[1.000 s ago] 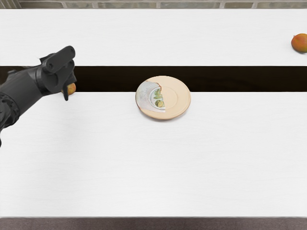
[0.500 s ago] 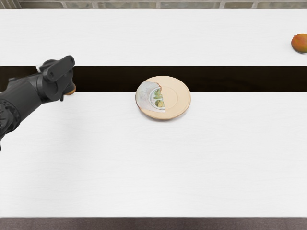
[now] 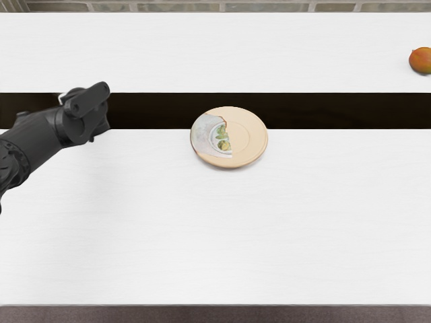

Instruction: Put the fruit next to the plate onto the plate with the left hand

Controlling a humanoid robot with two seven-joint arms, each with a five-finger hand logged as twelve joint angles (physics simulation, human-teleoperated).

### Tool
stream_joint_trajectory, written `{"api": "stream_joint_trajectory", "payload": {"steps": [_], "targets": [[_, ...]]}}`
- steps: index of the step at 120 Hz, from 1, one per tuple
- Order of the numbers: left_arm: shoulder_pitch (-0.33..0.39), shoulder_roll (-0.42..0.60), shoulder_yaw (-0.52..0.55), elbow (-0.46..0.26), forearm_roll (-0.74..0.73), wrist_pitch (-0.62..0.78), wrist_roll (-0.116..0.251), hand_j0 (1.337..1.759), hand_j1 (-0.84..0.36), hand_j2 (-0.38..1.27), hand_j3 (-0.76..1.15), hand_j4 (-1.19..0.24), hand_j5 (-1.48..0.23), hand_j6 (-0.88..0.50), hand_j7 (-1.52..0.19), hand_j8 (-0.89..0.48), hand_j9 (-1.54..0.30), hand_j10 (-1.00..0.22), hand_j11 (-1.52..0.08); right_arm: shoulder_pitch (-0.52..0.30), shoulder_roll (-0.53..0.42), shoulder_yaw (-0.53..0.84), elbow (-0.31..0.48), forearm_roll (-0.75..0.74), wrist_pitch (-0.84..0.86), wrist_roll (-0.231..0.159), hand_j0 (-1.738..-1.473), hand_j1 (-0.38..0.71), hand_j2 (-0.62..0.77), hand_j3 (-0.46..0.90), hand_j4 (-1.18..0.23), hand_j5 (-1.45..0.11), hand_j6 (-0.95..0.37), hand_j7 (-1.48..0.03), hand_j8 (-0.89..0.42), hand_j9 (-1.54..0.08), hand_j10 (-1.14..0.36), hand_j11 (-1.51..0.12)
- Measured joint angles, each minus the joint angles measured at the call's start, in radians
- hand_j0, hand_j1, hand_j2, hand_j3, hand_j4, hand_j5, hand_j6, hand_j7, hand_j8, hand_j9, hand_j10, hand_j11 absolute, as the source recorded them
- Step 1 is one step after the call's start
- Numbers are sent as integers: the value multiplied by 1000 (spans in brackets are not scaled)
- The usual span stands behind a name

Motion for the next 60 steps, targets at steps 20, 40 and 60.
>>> {"api": "stream_joint_trajectory", "payload": {"steps": [20,40,60], "targets": [[0,0,0,-11,0,-1,0,1658,-121,81,0,-395,-511,-396,-511,-396,-511,-395,-511,0,0,0,0,0,0,0,-1658,-349,0,0,0,0,0,0,0,0,0,0],[8,0,1,-21,2,-1,0,1658,-165,91,0,-443,-552,-405,-562,-438,-562,-438,-562,0,0,0,0,0,0,0,-1658,-349,0,0,0,0,0,0,0,0,0,0],[6,0,2,-27,4,-4,0,1658,-243,108,0,-524,-625,-412,-650,-508,-650,-510,-649,0,0,0,0,0,0,0,-1658,-349,0,0,0,0,0,0,0,0,0,0]]}}
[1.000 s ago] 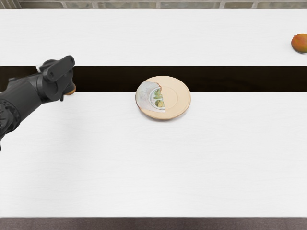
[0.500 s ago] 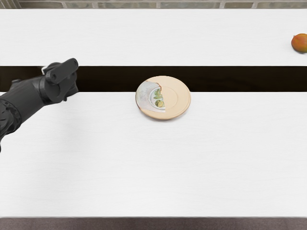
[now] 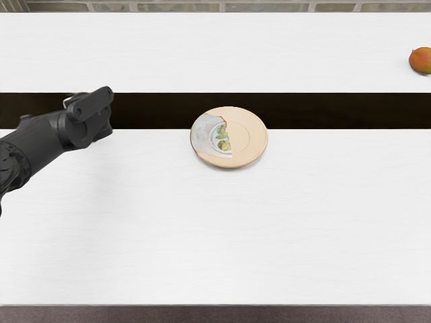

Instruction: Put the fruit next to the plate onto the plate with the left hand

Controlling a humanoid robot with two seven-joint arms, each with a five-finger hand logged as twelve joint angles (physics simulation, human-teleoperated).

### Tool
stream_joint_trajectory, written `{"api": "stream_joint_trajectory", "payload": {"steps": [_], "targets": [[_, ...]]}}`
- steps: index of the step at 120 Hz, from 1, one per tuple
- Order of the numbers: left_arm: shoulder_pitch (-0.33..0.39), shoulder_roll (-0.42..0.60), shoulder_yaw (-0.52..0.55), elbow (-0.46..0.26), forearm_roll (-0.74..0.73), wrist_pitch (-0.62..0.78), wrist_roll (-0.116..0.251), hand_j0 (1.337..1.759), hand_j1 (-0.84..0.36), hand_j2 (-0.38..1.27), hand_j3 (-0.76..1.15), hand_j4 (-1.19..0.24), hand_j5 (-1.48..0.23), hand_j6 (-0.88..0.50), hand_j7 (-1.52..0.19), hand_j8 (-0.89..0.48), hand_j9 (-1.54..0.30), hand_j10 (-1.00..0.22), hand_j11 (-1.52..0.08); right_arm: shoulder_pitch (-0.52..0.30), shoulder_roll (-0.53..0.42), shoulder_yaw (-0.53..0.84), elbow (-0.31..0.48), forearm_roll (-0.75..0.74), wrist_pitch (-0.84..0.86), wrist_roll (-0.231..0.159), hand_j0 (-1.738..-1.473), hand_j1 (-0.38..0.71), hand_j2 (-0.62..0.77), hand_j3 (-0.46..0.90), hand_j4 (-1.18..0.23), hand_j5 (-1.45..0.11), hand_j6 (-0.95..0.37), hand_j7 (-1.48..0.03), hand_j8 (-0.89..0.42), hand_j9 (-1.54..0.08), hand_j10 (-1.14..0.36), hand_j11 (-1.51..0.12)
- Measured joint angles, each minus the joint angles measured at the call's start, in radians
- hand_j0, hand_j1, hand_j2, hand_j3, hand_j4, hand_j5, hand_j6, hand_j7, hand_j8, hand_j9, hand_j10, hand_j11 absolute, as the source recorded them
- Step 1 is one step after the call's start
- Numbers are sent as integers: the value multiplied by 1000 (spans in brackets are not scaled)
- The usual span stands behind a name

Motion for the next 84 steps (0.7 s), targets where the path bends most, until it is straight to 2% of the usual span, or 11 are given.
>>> {"api": "stream_joint_trajectory", "payload": {"steps": [12,21,48,54,68,80,84], "targets": [[0,0,-1,-1,-1,-9,0,1658,-301,131,0,-572,-699,-480,-719,-583,-720,-560,-720,0,0,0,0,0,0,0,-1658,-349,0,0,0,0,0,0,0,0,0,0],[0,0,-1,-2,-1,-14,0,1657,-314,185,0,-587,-748,-473,-769,-578,-772,-592,-772,0,0,0,0,0,0,0,-1658,-349,0,0,0,0,0,0,0,0,0,0],[1,0,-3,-2,2,-18,0,1649,-311,169,0,-552,-860,-414,-888,-528,-900,-653,-899,0,0,0,0,0,0,0,-1658,-349,0,0,0,0,0,0,0,0,0,0],[-2,0,-2,-2,-1,-20,0,1650,-302,231,0,-581,-881,-429,-904,-555,-914,-665,-913,0,0,0,0,0,0,0,-1658,-349,0,0,0,0,0,0,0,0,0,0],[-42,0,-5,-14,-10,-36,0,1652,-318,320,0,-568,-924,-421,-924,-560,-929,-683,-930,0,0,0,0,0,0,0,-1658,-349,0,0,0,0,-1,0,0,0,0,0],[-77,0,-7,-36,-21,-42,0,1651,-262,186,0,-579,-942,-443,-941,-571,-942,-690,-942,0,0,-1,1,0,0,0,-1658,-349,0,0,0,0,0,0,0,0,0,0],[-95,0,-8,-47,-30,-43,0,1652,-266,227,0,-583,-948,-452,-943,-578,-941,-694,-942,0,0,0,1,0,0,0,-1658,-349,0,0,0,0,0,0,0,0,0,0]]}}
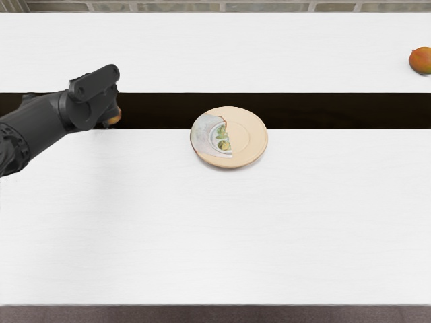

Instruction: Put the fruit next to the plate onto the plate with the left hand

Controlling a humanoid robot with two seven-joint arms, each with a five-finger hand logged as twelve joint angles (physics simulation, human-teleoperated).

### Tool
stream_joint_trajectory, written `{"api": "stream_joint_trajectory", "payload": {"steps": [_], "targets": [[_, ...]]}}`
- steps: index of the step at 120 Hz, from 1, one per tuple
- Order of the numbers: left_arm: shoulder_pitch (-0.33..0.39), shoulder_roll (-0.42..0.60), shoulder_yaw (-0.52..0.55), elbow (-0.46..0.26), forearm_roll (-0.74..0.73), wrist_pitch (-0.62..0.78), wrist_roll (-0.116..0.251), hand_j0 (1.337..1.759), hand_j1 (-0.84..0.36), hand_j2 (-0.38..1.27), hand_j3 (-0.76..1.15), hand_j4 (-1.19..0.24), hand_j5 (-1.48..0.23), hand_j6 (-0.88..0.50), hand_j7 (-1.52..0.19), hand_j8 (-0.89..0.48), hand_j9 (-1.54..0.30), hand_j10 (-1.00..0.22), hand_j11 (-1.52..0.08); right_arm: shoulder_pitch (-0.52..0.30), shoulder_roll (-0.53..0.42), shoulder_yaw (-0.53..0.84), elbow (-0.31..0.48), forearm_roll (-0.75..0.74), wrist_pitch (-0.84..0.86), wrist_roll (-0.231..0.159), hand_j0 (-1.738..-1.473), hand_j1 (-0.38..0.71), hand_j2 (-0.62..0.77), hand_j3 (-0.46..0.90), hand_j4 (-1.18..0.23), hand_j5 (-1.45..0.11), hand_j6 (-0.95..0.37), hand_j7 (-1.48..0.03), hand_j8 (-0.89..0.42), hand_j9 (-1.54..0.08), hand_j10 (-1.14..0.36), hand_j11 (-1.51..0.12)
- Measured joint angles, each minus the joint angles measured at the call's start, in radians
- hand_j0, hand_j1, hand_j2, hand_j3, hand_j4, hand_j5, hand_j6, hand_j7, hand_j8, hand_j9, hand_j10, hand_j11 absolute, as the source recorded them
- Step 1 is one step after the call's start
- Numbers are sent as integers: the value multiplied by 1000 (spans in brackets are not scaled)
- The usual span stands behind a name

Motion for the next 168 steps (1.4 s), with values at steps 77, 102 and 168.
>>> {"api": "stream_joint_trajectory", "payload": {"steps": [77,102,168], "targets": [[-104,0,-82,-192,-58,-2,-1,1656,-346,408,0,-559,-965,-438,-951,-571,-949,-710,-952,0,0,0,1,0,0,0,-1658,-349,0,0,0,0,0,0,0,0,0,0],[-131,0,-128,-251,-67,-2,-1,1656,-357,431,0,-554,-964,-436,-947,-568,-949,-711,-953,0,0,0,1,0,0,0,-1658,-349,0,0,0,0,0,0,0,0,0,0],[-133,0,-197,-420,-96,-3,-1,1657,-353,419,0,-558,-967,-439,-952,-570,-955,-715,-958,0,0,0,1,0,0,0,-1658,-349,0,0,0,0,0,0,0,0,0,0]]}}
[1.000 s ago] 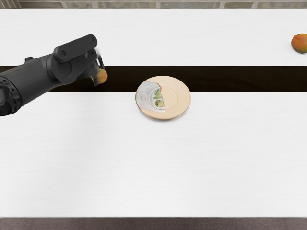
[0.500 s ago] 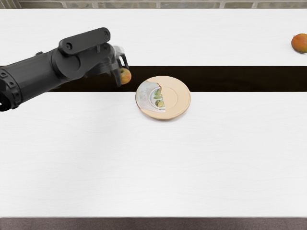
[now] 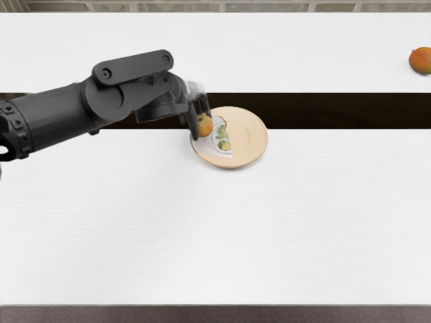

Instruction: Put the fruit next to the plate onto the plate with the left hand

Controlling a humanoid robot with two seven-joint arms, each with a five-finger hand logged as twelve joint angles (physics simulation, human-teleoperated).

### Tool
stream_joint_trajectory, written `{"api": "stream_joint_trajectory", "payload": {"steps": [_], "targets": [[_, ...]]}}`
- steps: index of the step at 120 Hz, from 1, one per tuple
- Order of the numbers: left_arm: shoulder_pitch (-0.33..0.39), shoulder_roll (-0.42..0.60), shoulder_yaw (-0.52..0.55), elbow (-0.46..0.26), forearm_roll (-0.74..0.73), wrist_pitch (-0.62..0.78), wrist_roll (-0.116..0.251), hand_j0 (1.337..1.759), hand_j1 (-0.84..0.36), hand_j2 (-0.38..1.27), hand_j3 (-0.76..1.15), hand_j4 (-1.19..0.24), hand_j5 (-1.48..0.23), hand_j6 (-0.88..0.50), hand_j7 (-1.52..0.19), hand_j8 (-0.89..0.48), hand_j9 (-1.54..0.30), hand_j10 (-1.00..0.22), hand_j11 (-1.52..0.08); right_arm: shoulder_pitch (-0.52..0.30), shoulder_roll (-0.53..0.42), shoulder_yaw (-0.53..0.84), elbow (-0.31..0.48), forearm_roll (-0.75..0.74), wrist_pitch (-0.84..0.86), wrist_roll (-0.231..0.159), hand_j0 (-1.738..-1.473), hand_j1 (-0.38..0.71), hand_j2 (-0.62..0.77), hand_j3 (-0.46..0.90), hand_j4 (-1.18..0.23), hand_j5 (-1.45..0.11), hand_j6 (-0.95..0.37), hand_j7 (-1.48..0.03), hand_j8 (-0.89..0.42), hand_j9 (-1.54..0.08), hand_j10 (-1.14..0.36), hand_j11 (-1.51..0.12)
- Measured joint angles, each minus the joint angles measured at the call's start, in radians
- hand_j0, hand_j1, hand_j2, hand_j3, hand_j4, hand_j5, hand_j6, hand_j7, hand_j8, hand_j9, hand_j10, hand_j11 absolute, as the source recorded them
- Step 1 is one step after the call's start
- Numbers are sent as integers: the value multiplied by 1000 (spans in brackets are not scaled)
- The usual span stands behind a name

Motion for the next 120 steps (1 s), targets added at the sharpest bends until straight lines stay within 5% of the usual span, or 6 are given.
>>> {"api": "stream_joint_trajectory", "payload": {"steps": [22,66,94,120], "targets": [[9,0,-2,-5,-3,0,0,1656,-303,339,0,-585,-954,-460,-947,-593,-945,-707,-948,0,0,0,0,0,0,0,-1658,-349,0,0,0,0,0,0,0,0,0,0],[9,0,-9,-3,0,3,1,1658,93,83,0,-223,-320,-202,-318,-224,-318,-242,-318,0,0,0,0,0,0,0,-1658,-349,0,0,0,0,0,0,0,0,0,0],[119,0,-234,2,-42,2,1,1658,249,31,0,-89,-123,-83,-123,-89,-123,-95,-123,0,0,0,0,0,0,0,-1658,-349,0,0,0,0,0,0,0,0,0,0],[136,15,-353,-3,-62,0,1,1658,297,14,0,-47,-62,-46,-62,-48,-62,-49,-62,0,0,0,0,0,0,0,-1658,-349,0,0,0,0,0,0,0,0,0,0]]}}
